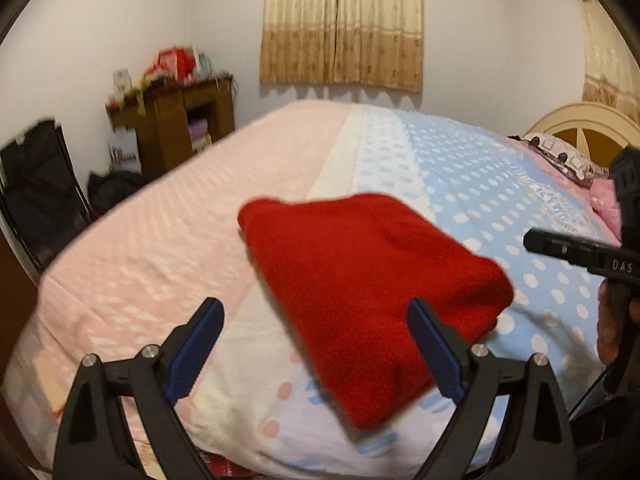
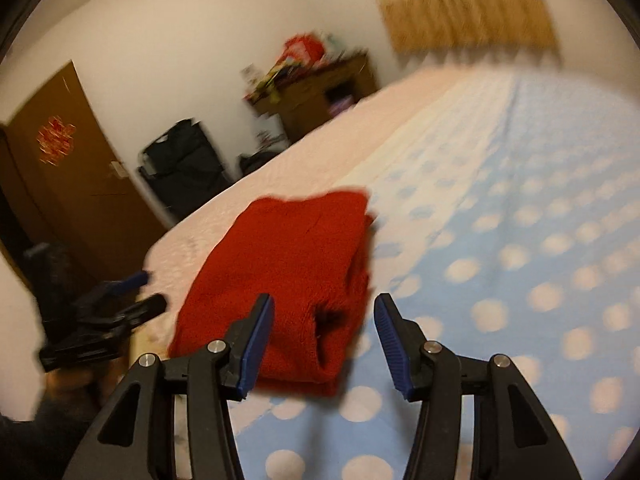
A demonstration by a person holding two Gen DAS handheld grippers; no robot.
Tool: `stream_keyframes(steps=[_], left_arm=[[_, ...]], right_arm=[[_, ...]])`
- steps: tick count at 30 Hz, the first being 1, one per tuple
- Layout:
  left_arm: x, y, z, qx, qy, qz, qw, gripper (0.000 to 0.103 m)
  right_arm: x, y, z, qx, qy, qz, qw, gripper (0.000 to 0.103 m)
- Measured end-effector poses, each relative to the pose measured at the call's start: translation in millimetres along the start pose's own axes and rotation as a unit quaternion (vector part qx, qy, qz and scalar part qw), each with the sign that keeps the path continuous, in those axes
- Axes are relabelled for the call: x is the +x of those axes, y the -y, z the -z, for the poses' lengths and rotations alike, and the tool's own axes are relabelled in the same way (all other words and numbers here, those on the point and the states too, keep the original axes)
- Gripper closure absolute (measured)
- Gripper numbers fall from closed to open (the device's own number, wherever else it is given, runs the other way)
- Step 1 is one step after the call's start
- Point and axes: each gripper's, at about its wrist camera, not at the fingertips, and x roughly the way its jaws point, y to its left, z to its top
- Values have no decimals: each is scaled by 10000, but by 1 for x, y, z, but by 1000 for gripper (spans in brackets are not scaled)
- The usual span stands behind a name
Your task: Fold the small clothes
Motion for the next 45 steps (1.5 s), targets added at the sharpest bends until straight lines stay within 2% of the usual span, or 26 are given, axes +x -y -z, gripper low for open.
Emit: stream_keyframes(steps=[2, 4, 7, 21, 45], left_arm=[[-12, 3, -4, 22, 199, 72, 9998, 7], [-20, 5, -9, 8, 306, 132, 9994, 3], [-29, 8, -10, 28, 455, 152, 9988, 1], [-41, 18, -7, 52, 560, 244, 9981, 1], [-38, 27, -2, 118, 507, 281, 9983, 1]], right_arm=[[-20, -15, 0, -239, 337, 251, 9988, 49], [-32, -23, -3, -384, 546, 471, 9967, 48], [-48, -39, -1, -596, 726, 632, 9936, 46], [-75, -64, 2, -756, 842, 597, 9918, 45], [-76, -68, 8, -756, 865, 586, 9916, 44]])
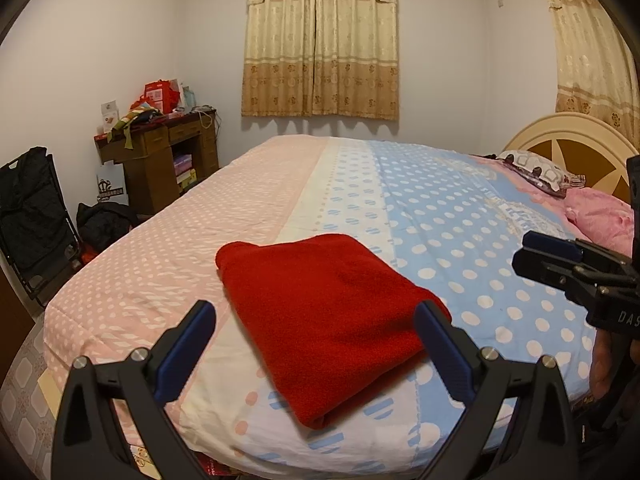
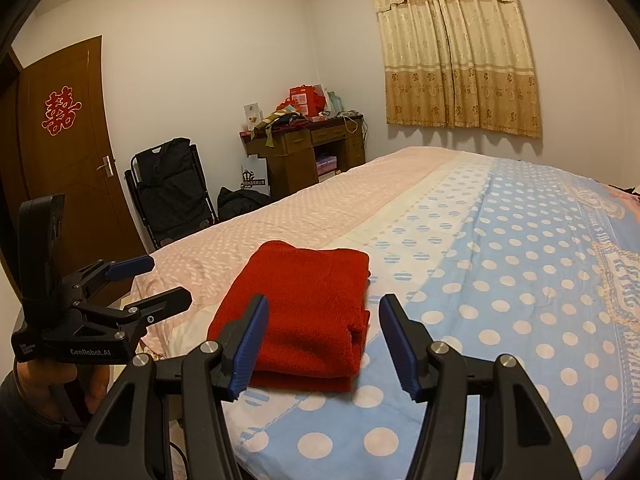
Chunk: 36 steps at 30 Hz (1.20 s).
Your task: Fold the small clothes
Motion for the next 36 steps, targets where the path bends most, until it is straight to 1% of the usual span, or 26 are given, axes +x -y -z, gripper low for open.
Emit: stream_keyframes(steps=[4, 9, 11, 18, 21, 24, 27, 36], left_arm=[[-2, 1, 0, 34, 29, 30, 10000, 1], [-2, 3, -1, 82, 26, -41, 10000, 1], [-1, 4, -1, 118, -36, 57, 9999, 1], [-3, 9, -1, 259, 41, -59, 9996, 1], [-4, 6, -3, 198, 41, -24, 9998, 0], [-5, 2, -4, 132, 74, -78, 9999, 0], [-5, -1, -4, 137, 96, -149, 9997, 0], [-5, -3, -4, 153, 77, -176, 9997, 0]], right_arm=[[-1, 0, 0, -4, 9, 6, 10000, 44], [-3, -1, 2, -6, 86, 41, 10000, 44], [-5, -2, 3, -8, 103, 54, 9999, 44], [-10, -6, 3, -84, 180, 82, 9998, 44], [-11, -8, 3, -112, 195, 81, 9997, 44], [-14, -12, 2, -170, 240, 74, 9995, 44], [-16, -14, 1, -218, 275, 62, 9994, 44], [-16, -20, 2, -288, 271, 10, 9992, 44]])
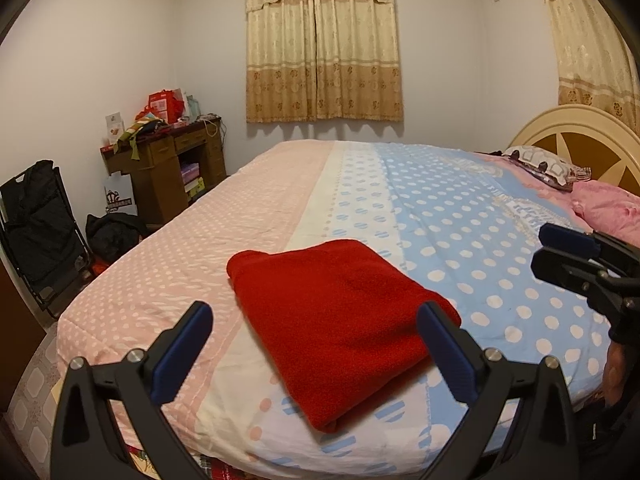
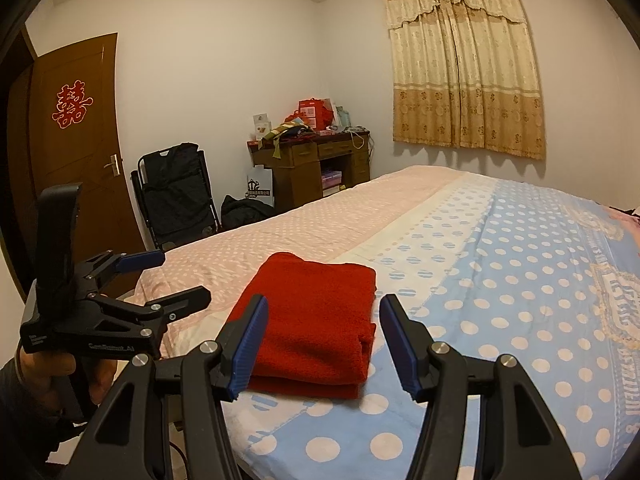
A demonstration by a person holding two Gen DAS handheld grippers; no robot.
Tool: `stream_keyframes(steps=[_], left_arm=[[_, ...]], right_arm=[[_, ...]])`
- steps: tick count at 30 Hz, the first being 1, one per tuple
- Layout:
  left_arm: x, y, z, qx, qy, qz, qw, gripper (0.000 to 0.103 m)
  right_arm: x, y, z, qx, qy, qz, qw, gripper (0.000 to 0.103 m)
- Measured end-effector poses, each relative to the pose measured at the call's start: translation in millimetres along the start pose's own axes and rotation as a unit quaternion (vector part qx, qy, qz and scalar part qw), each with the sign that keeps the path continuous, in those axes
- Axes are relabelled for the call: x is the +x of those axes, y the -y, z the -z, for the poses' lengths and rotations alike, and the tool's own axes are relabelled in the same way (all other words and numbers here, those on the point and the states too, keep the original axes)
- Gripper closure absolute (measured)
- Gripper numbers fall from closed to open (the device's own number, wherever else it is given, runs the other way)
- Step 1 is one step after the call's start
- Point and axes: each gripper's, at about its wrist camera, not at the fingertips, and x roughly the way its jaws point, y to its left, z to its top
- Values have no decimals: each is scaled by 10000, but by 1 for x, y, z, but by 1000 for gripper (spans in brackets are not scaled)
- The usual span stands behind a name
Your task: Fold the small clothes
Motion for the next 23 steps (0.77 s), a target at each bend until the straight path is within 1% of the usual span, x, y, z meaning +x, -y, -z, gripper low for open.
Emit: stream_keyframes(steps=[11, 17, 23], left_arm=[[4, -4, 2, -19, -55, -59, 10000, 0], [4, -4, 4, -41, -41, 5, 10000, 0], [5, -3, 6, -14, -31, -11, 10000, 0]], right_arm=[[2, -4, 3, -19, -51, -35, 10000, 44], [5, -4, 4, -55, -99, -67, 9999, 44], [6, -5, 5, -66, -133, -84, 9999, 44]])
